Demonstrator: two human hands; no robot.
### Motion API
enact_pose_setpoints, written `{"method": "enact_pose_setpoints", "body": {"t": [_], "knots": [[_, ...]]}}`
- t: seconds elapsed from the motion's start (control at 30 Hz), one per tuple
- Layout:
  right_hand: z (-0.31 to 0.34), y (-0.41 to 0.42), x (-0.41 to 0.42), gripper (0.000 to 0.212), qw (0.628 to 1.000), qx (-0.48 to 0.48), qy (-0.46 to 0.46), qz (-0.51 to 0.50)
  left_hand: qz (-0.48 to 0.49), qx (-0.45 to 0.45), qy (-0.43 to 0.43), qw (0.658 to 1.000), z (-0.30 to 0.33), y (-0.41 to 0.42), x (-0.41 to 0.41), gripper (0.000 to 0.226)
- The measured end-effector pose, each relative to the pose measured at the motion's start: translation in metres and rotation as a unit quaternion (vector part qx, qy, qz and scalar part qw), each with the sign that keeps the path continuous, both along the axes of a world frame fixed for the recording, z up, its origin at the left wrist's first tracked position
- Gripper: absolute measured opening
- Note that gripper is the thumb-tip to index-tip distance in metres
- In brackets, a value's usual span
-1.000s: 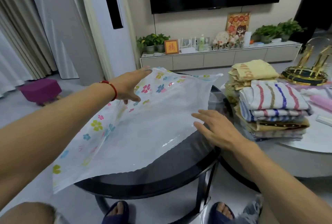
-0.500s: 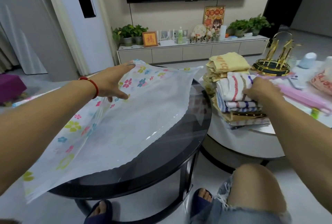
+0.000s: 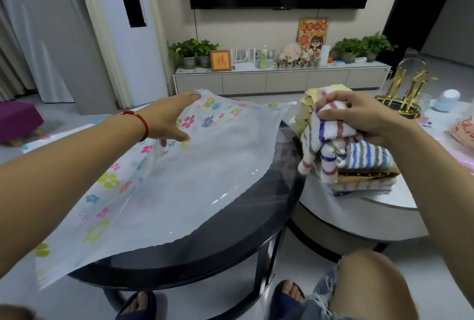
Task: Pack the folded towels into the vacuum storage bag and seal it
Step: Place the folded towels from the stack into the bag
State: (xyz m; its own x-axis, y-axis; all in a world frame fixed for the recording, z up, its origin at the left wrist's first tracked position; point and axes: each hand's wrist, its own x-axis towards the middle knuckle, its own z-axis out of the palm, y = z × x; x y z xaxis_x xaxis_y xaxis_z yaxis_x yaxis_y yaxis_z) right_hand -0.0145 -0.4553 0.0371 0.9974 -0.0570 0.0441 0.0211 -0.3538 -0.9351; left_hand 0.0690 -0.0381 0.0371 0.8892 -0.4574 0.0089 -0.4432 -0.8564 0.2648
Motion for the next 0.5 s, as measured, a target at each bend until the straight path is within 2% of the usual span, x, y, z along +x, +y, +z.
{"method": "enact_pose_setpoints", "body": {"t": [0.1, 0.17, 0.27, 0.33, 0.43, 0.5], "knots": [[-0.006, 0.055, -0.001, 0.023, 0.984, 0.098, 0.043, 0.144, 0.007, 0.006, -0.002, 1.0, 0.006, 0.002, 0.0, 0.106], [-0.026, 0.1, 0.013, 0.023, 0.968, 0.161, 0.065, 0.184, 0.008, 0.01, -0.011, 1.0, 0.011, 0.004, 0.001, 0.106], [-0.062, 0.166, 0.048, 0.012, 0.972, 0.214, 0.023, 0.098, 0.01, 0.008, -0.016, 1.0, 0.018, 0.009, 0.001, 0.107], [-0.095, 0.193, 0.076, 0.016, 0.982, 0.187, 0.016, 0.005, 0.013, -0.007, -0.014, 1.0, 0.023, 0.011, 0.0, 0.106], [-0.148, 0.214, 0.102, 0.032, 0.99, 0.079, 0.106, -0.038, 0.01, -0.012, -0.022, 1.0, 0.029, 0.013, 0.0, 0.105], [-0.164, 0.221, 0.112, 0.045, 0.986, 0.069, 0.135, -0.071, 0.003, -0.005, -0.022, 1.0, 0.03, 0.012, 0.0, 0.105]]}}
